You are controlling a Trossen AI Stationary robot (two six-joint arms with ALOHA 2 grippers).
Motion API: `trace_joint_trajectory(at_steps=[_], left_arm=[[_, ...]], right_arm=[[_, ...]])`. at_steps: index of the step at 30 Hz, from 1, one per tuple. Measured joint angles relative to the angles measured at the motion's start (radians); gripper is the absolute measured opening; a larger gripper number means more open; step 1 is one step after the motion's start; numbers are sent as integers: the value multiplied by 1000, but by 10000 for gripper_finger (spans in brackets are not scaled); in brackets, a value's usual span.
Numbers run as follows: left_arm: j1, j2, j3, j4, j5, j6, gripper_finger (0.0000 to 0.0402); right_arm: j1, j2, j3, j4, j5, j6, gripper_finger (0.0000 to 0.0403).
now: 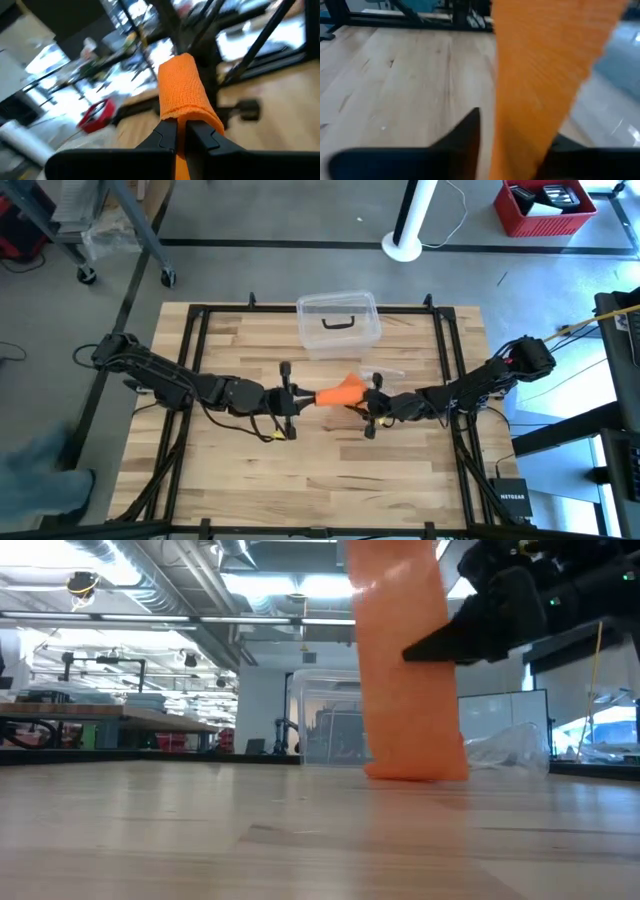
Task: Roll bandage
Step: Roll the orange bandage
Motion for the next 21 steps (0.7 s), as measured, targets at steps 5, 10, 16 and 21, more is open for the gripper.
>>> trace_joint_trajectory(at_steps=[5, 10, 16, 21], left_arm=[[-12, -21, 0, 84, 147, -12, 6], [-14, -47, 0, 104, 202, -36, 6], [-19, -59, 1, 264, 395, -76, 6], [-26, -85, 2, 249, 406, -54, 6]], right_arm=[[-38, -4, 9, 30, 21, -108, 15], [-56, -10, 53, 24, 46, -243, 6], [-55, -10, 139, 14, 96, -401, 6], [-53, -10, 180, 10, 144, -466, 7]])
